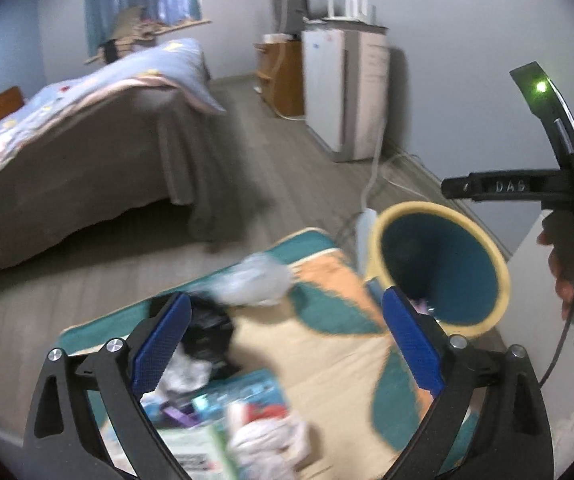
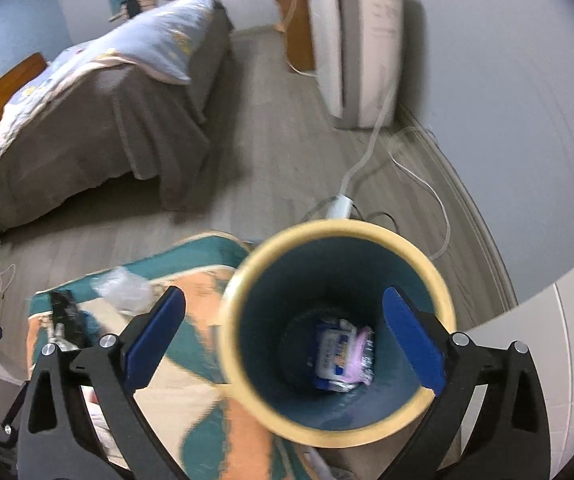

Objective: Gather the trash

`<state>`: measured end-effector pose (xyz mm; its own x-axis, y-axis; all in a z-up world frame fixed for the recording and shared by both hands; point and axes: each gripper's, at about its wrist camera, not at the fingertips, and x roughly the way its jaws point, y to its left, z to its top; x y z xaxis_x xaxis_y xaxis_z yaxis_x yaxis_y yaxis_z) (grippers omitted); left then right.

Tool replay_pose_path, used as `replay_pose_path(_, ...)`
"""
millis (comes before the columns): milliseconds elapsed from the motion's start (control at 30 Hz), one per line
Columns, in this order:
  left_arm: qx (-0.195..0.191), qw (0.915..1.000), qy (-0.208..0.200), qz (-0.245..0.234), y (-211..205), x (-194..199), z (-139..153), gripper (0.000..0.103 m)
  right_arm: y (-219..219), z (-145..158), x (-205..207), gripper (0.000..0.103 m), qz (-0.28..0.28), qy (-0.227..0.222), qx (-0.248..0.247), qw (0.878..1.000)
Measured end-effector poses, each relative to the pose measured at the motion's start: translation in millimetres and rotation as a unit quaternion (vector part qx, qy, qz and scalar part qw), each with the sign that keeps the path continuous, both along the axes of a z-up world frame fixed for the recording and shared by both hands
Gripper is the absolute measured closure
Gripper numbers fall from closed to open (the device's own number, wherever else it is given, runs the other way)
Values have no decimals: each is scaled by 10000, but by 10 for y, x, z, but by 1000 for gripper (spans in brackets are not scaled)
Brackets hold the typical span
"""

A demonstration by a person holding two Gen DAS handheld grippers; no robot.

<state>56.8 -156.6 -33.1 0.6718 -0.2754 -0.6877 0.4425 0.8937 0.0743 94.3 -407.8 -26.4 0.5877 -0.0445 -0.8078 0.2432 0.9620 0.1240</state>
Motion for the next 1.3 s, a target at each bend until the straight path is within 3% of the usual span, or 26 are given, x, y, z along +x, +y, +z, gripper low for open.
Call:
replay_pose_path(333,-220,9928,-80,1176,1185,-157,177,7,997,259,113,6,795,-252,-33,9965)
replay_pose_path(733,-45,9772,445,2074,2224,-259,-345,7,1925,42,242,6,1343,64,-83,9909)
replay_pose_path(1000,377,9727,908,2103,2373,-225,-792,7,2467,-204,385,6,1632,402,-240,9855)
replay_pose_path(1300,342,9690,1276,2090,2426,-155,-1158,7,2704,-527,588,6,1646,732,-572,9820)
